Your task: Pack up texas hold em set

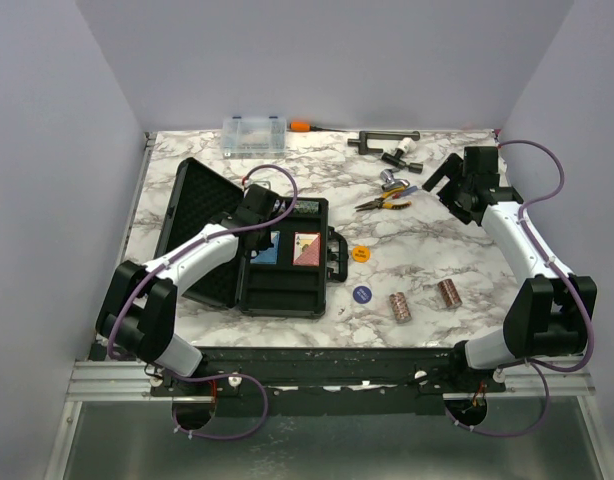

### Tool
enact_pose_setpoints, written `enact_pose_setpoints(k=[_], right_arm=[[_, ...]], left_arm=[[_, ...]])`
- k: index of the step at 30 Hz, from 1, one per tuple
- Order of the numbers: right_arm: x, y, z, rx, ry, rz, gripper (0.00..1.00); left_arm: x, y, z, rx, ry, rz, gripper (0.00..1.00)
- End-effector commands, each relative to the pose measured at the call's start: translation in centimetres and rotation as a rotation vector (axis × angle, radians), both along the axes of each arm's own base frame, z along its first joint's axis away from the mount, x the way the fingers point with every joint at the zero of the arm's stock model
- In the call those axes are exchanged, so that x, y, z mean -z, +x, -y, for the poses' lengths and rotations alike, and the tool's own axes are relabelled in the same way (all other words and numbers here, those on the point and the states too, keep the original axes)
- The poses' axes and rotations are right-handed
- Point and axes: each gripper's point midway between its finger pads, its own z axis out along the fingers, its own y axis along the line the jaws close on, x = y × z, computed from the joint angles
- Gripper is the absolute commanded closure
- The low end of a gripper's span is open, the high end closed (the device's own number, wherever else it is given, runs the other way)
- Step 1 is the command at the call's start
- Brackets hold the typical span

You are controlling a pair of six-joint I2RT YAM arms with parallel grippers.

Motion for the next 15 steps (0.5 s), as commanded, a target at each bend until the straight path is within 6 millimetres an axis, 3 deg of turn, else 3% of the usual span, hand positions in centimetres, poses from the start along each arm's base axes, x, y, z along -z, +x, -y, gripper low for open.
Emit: enact_pose_setpoints(k=[1,9,15], right_arm=[[0.9,-0.2,-0.2,-0.020,0.005,-0.018,0.00],[1.1,-0.1,-0.3,-0.024,0.007,-0.023,0.00],[1.5,0.0,-0.4,-0.030,0.011,-0.029,0.00]], left_arm=[[1.4,-0.4,0.2,-0.009,-0.016,-0.049,0.90],[2.2,-1.3,-0.1,-0.014,-0.025,-0.065,0.90],[-0.2,-2.3,0.0,0.003,-0.084,-0.009,0.89]])
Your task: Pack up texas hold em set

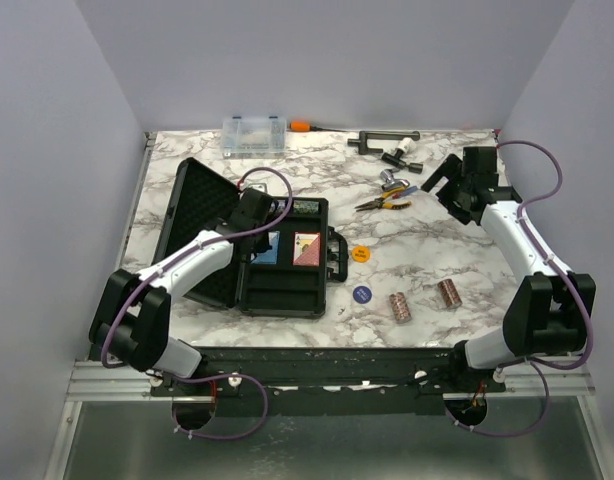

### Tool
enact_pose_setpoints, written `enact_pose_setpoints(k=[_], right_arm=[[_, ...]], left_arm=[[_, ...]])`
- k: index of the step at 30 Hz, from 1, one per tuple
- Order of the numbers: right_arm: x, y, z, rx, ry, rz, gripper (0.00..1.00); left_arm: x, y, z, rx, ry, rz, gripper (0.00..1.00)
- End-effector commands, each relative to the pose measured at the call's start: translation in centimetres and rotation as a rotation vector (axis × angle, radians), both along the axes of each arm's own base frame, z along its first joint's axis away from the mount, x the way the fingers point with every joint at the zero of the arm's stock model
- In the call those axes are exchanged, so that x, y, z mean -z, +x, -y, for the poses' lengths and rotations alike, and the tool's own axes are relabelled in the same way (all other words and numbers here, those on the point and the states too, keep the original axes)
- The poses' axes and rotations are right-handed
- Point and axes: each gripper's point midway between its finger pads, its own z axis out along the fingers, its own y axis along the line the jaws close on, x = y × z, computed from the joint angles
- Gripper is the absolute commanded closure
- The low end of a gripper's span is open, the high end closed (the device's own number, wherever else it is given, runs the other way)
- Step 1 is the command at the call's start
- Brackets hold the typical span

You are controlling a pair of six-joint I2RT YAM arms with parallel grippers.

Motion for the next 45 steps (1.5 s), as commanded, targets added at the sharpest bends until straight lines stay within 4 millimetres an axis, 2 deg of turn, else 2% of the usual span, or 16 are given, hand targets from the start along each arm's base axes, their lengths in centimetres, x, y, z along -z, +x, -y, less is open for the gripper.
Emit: enact_pose_setpoints(k=[1,6,15,18,21,26,34,40,45], right_arm=[[1.3,0.0,-0.2,-0.023,0.005,-0.023,0.00],[1.6,0.1,-0.3,-0.025,0.008,-0.033,0.00],[1.7,0.1,-0.3,-0.027,0.008,-0.035,0.00],[1.7,0.0,-0.2,-0.025,0.006,-0.036,0.00],[1.7,0.0,-0.3,-0.026,0.006,-0.036,0.00],[1.7,0.0,-0.3,-0.027,0.007,-0.037,0.00],[1.6,-0.1,-0.3,-0.028,0.007,-0.039,0.00],[1.5,-0.1,-0.3,-0.026,0.006,-0.037,0.00],[1.5,-0.1,-0.3,-0.026,0.007,-0.039,0.00]], left_arm=[[-0.4,-2.6,-0.4,0.012,-0.044,-0.030,0.89],[-0.1,-3.8,-0.9,-0.005,-0.057,-0.044,0.89],[3.4,-5.2,-1.1,-0.042,-0.043,-0.149,0.89],[3.5,-5.3,-0.9,-0.029,-0.049,-0.153,0.89],[2.7,-5.3,-0.6,-0.010,-0.055,-0.129,0.89],[0.4,-4.6,-0.1,0.019,-0.073,-0.059,0.82],[-2.1,-1.7,1.1,0.035,-0.067,-0.005,0.78],[-0.5,0.0,1.5,0.026,-0.018,-0.051,0.78],[1.8,-0.2,1.4,-0.002,-0.007,-0.116,0.76]])
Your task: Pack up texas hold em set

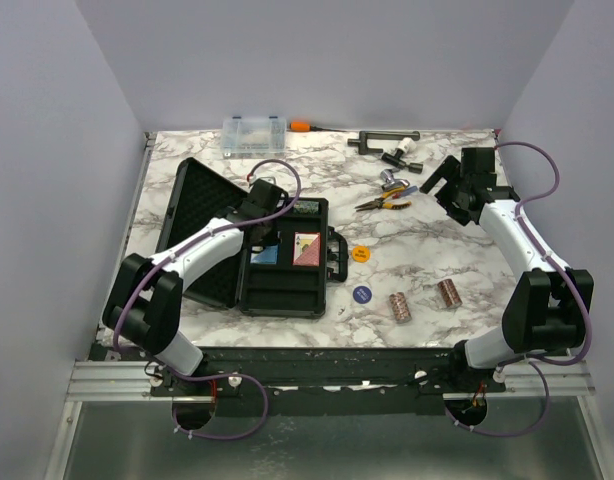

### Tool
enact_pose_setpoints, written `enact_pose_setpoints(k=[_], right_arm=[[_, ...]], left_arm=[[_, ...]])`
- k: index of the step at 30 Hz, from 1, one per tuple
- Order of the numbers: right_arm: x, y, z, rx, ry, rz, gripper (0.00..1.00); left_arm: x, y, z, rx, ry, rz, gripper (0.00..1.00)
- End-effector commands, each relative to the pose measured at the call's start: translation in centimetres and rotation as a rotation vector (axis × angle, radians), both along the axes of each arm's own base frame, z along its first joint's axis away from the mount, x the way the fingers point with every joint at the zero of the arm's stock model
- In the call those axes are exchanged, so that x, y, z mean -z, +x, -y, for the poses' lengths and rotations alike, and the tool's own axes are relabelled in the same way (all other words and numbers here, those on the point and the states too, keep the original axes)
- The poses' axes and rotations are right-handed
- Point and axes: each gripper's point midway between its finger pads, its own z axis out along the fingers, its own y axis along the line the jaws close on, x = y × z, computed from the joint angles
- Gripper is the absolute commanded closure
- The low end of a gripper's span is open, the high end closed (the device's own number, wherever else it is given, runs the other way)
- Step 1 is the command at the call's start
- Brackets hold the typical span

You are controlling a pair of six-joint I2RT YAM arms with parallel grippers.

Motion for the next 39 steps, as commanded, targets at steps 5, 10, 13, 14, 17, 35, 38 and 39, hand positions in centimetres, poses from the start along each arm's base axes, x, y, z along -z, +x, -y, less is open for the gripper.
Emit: enact_pose_setpoints(k=[5,10,13,14,17,35,38,39], right_arm=[[0.7,-0.1,-0.2,-0.025,0.004,-0.014,0.00],[0.8,0.0,-0.4,-0.036,0.010,-0.010,0.00],[0.5,0.1,-0.9,-0.058,0.027,0.005,0.00],[0.4,0.2,-1.1,-0.067,0.032,0.013,0.00],[0.1,0.2,-1.8,-0.103,0.054,0.032,0.00],[-1.0,-0.1,-4.4,-0.240,0.137,0.100,0.00],[-0.9,-0.4,-5.1,-0.269,0.168,0.087,0.00],[-0.9,-0.6,-5.4,-0.281,0.183,0.080,0.00]], left_arm=[[2.5,-1.3,-0.7,-0.030,0.023,-0.076,0.67],[-0.1,-1.7,-0.3,0.005,-0.009,0.006,0.58],[-3.3,-1.7,-0.2,0.030,-0.040,0.095,0.47],[-4.5,-1.8,-0.1,0.043,-0.056,0.124,0.43],[-7.6,-2.3,0.1,0.084,-0.099,0.194,0.28],[-20.2,-7.2,-3.7,0.227,-0.089,0.532,0.07],[-20.0,-7.8,-3.5,0.255,-0.113,0.570,0.08],[-20.2,-8.0,-3.6,0.257,-0.118,0.587,0.07]])
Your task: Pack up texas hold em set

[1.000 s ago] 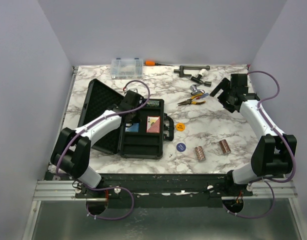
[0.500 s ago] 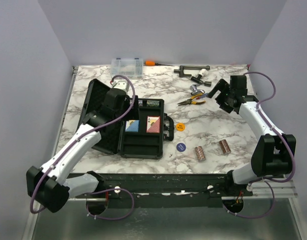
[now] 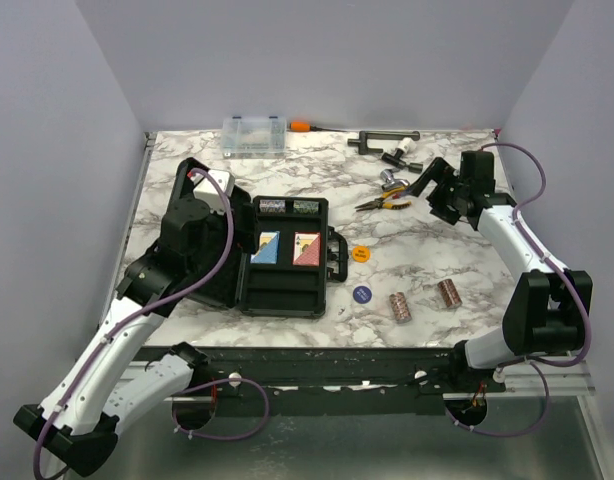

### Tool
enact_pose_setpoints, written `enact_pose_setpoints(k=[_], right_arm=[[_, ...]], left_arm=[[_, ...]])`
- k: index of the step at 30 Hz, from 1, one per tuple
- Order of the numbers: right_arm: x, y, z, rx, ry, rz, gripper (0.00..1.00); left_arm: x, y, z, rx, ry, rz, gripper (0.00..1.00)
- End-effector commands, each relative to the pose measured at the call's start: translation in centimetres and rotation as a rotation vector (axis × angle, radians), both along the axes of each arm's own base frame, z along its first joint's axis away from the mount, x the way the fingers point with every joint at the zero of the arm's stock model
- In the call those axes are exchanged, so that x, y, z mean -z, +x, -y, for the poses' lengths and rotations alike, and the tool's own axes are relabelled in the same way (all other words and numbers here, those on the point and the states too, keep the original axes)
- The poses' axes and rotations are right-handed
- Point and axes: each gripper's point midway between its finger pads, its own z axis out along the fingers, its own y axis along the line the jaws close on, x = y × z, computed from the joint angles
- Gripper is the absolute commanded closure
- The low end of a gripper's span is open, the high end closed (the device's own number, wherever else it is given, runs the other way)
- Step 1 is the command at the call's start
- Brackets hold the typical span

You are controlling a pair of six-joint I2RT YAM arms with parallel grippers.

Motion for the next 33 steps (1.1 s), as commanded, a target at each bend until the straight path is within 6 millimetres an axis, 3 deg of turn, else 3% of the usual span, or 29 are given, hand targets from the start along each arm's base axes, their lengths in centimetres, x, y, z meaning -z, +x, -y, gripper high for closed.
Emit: enact_pose_setpoints(k=[1,5,13,26,33], right_arm=[[-0.8,-0.8,-1.8,-0.085,0.071,0.003,0.00],[-0.5,-2.2,-3.4,-0.148,0.142,-0.025,0.00],[-0.5,-4.8,-3.8,-0.143,0.126,-0.069,0.00],[-1.1,-10.5,-2.2,-0.065,0.030,-0.061,0.00],[1.2,-13.9,-2.6,-0.066,0.020,-0.152,0.00]], left_arm=[[0.0,-0.8,-0.1,0.048,0.008,0.075,0.07],[-1.3,-1.7,-1.1,0.034,-0.021,0.180,0.02],[-2.0,-3.1,-1.3,0.059,-0.056,0.227,0.02],[-1.6,-3.2,-1.4,0.056,-0.062,0.222,0.02],[-1.5,-3.2,-1.2,0.061,-0.064,0.217,0.02]])
